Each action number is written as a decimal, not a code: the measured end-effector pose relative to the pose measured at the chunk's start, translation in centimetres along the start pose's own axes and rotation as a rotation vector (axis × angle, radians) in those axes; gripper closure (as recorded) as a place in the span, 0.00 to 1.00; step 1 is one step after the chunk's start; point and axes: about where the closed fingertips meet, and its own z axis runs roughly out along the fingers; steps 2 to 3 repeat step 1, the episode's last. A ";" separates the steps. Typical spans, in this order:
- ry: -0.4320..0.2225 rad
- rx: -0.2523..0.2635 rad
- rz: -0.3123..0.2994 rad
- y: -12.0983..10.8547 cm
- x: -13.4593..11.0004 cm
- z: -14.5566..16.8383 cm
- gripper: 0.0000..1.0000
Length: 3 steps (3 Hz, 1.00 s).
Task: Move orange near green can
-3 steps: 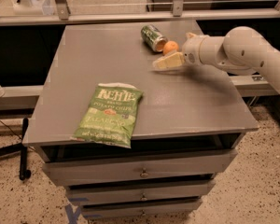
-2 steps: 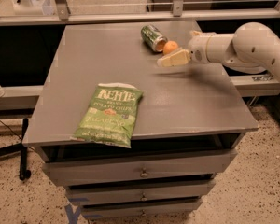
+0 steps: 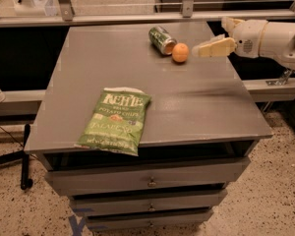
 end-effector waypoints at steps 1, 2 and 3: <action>0.000 0.001 0.000 0.0 0.0 0.1 0.00; 0.000 0.001 0.000 0.0 0.0 0.1 0.00; 0.000 0.001 0.000 0.0 0.0 0.1 0.00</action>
Offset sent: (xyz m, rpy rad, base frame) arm 0.0000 0.0000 0.0000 0.0000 0.0000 0.0000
